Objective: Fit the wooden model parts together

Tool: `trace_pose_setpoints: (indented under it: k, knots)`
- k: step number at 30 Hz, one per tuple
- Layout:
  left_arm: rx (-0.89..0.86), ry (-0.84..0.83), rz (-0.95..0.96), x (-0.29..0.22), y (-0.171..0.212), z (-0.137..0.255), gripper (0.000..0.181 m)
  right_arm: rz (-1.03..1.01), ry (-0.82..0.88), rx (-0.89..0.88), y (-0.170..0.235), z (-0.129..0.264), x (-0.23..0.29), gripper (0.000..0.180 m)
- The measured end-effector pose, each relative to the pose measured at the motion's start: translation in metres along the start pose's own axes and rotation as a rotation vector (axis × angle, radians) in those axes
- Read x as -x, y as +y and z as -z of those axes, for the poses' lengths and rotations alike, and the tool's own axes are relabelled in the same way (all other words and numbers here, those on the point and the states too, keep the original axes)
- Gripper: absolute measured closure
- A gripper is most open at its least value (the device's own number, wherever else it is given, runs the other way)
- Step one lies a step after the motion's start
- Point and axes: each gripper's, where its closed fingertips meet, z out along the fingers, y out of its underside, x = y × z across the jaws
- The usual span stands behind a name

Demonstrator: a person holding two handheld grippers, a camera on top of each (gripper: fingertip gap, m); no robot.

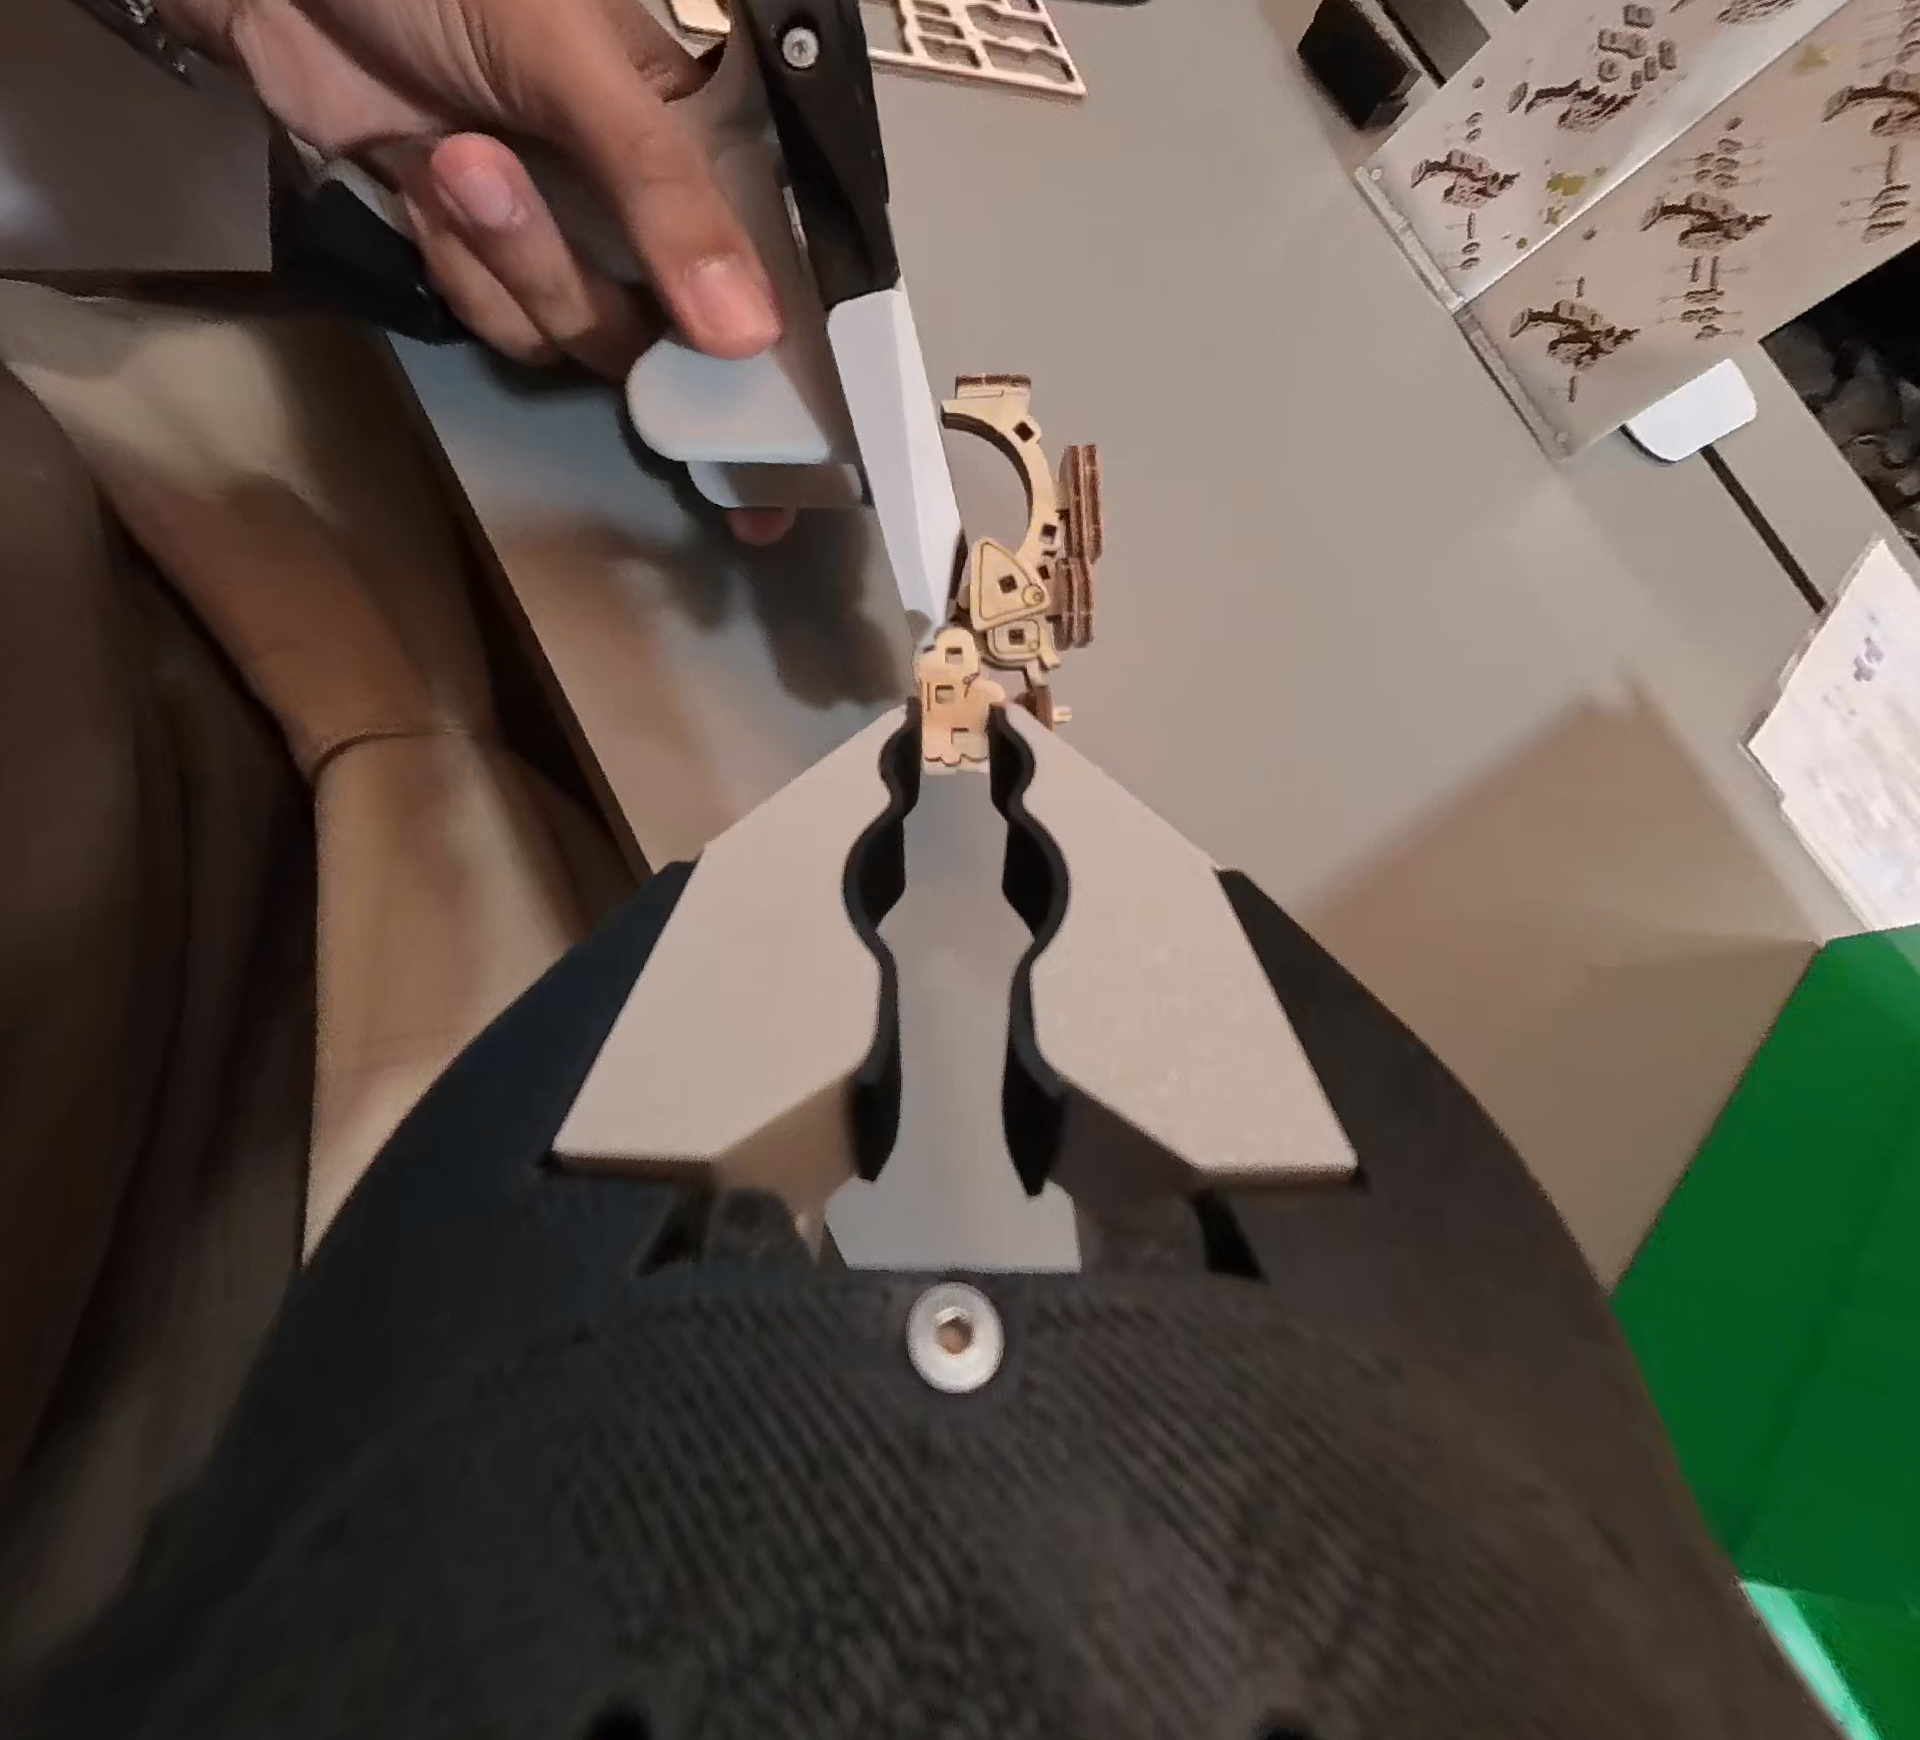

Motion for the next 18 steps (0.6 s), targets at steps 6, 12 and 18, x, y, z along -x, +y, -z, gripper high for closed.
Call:
trace_pose_setpoints:
  k: [6, 12, 18]
  knots:
    - [0.017, 0.014, 0.002, -0.0022, 0.0028, -0.0013, 0.176, -0.015, -0.010, 0.000, 0.0007, -0.0015, 0.0012, 0.168]
    - [0.018, 0.025, 0.001, -0.0038, 0.0029, -0.0013, 0.176, -0.023, -0.020, -0.003, 0.0008, -0.0020, 0.0021, 0.168]
    - [0.019, 0.024, -0.008, -0.0045, 0.0034, -0.0017, 0.176, -0.030, -0.025, -0.003, 0.0000, -0.0027, 0.0033, 0.169]
